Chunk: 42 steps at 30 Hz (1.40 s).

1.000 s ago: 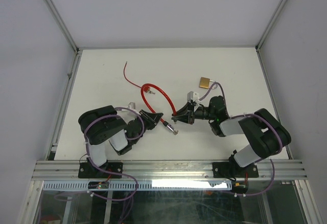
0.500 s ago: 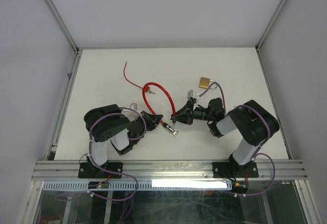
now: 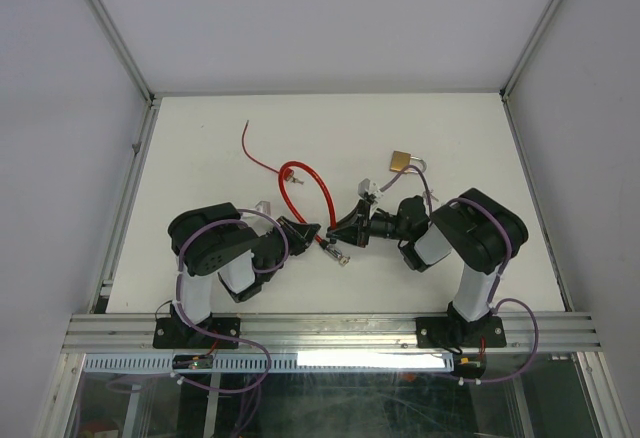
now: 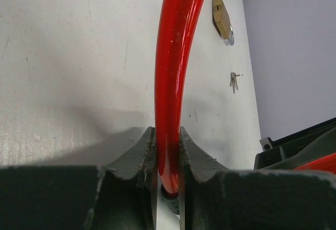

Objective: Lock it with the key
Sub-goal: Lock the lock.

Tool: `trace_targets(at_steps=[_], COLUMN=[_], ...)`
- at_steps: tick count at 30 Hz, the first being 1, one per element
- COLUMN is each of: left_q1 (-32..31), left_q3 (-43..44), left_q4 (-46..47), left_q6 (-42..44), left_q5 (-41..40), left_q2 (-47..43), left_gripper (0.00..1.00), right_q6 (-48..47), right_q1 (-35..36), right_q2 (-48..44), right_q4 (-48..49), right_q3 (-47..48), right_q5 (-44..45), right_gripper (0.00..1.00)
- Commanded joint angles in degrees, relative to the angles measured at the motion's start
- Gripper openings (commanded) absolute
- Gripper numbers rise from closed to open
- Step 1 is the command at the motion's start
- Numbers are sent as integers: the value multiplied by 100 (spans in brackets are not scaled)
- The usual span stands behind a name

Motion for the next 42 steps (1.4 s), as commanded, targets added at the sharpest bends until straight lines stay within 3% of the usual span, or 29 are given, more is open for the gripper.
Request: trace_targets(at_steps=[1,21,42], left_q1=[-39,-40,-43], left_q3=[21,-26,-127], left_q4=[1658,1665,1659], left_q6=[262,187,64], left_q5=[5,13,-39], left_q2=[-6,7,45], left_gripper=[0,0,0], right_q6=[-142,-731,-801], right_q1=[34,101,230], right_q2=[-9,-54,208], right_q4=[566,206,300], right_q3=[121,-63,-296], right_q5=[250,426,-52], right_gripper=[0,0,0])
